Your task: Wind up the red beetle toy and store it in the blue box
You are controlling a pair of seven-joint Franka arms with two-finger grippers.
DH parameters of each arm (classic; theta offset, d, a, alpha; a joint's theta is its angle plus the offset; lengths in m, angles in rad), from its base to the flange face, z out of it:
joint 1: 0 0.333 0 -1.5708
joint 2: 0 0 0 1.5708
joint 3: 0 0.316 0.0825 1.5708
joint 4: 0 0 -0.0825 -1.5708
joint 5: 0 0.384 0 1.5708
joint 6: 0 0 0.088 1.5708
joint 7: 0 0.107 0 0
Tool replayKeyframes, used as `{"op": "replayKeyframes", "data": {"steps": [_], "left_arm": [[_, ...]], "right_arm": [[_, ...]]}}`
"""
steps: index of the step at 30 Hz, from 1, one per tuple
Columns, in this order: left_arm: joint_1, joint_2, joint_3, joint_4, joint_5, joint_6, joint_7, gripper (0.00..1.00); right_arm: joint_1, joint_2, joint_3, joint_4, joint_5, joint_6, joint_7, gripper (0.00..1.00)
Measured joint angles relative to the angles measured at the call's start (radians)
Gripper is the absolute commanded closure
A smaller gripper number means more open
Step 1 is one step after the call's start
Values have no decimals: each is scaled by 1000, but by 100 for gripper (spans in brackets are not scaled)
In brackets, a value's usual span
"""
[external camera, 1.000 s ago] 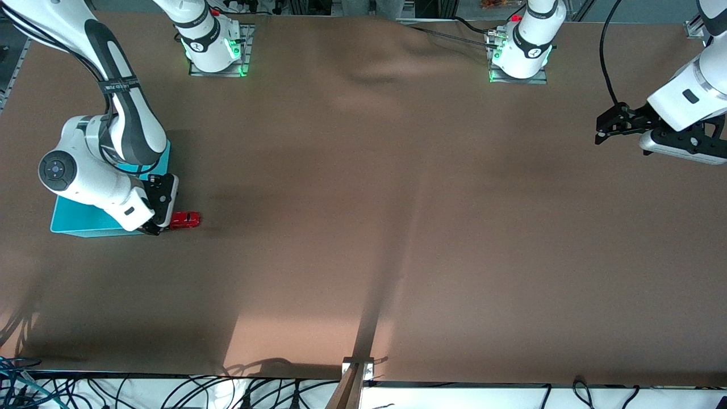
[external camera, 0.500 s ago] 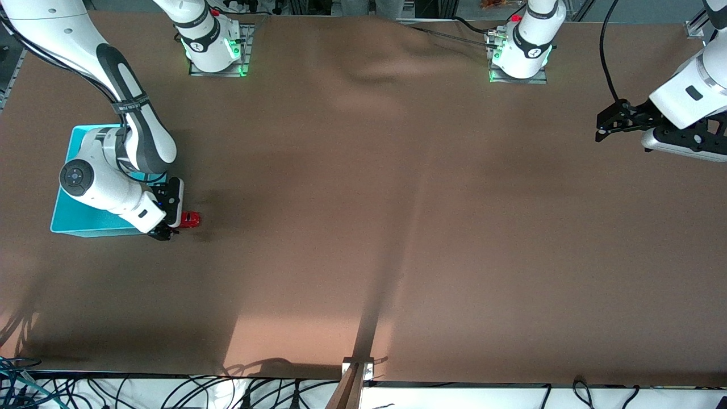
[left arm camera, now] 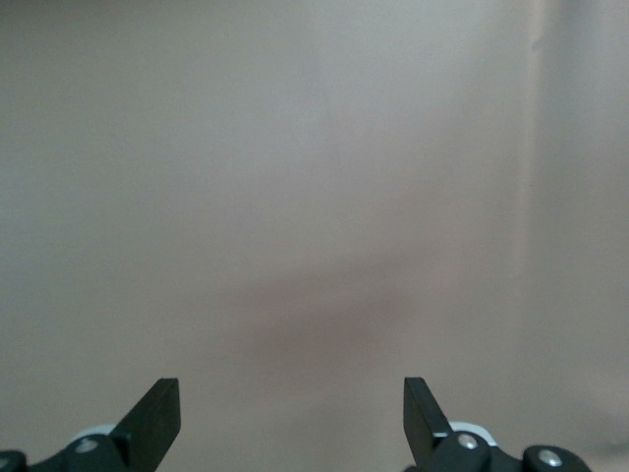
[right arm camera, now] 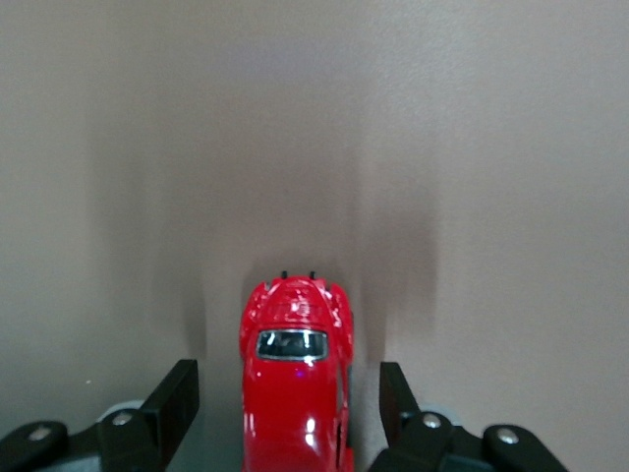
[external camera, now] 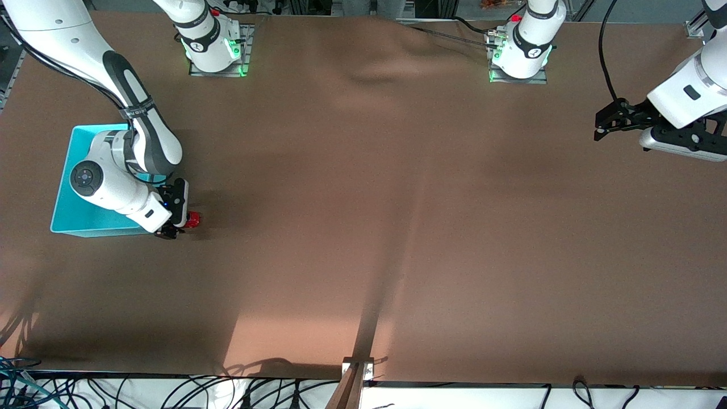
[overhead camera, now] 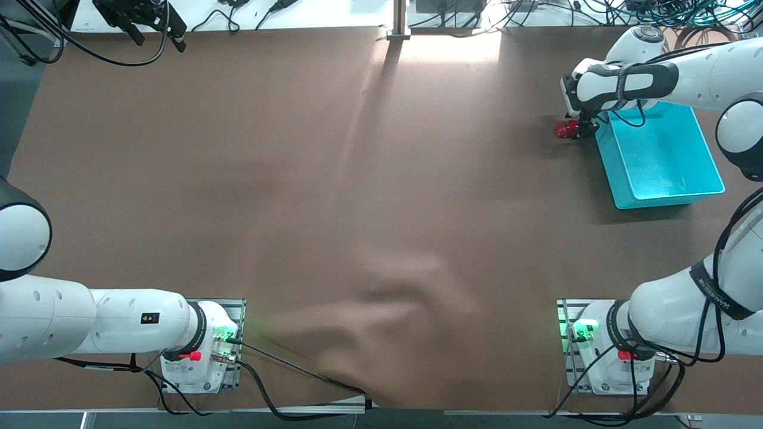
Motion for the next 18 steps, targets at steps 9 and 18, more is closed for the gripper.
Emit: {"op": "replayKeyframes", "data": {"steps": [9, 18], "left_arm": [[0, 1, 0, 33, 0, -25, 0, 0], [2, 41, 0, 65, -1, -29, -4, 0]], "right_arm": [[0, -8, 2, 1, 0, 2, 0, 81], [4, -31, 24, 27, 0, -27, 5, 81]]}}
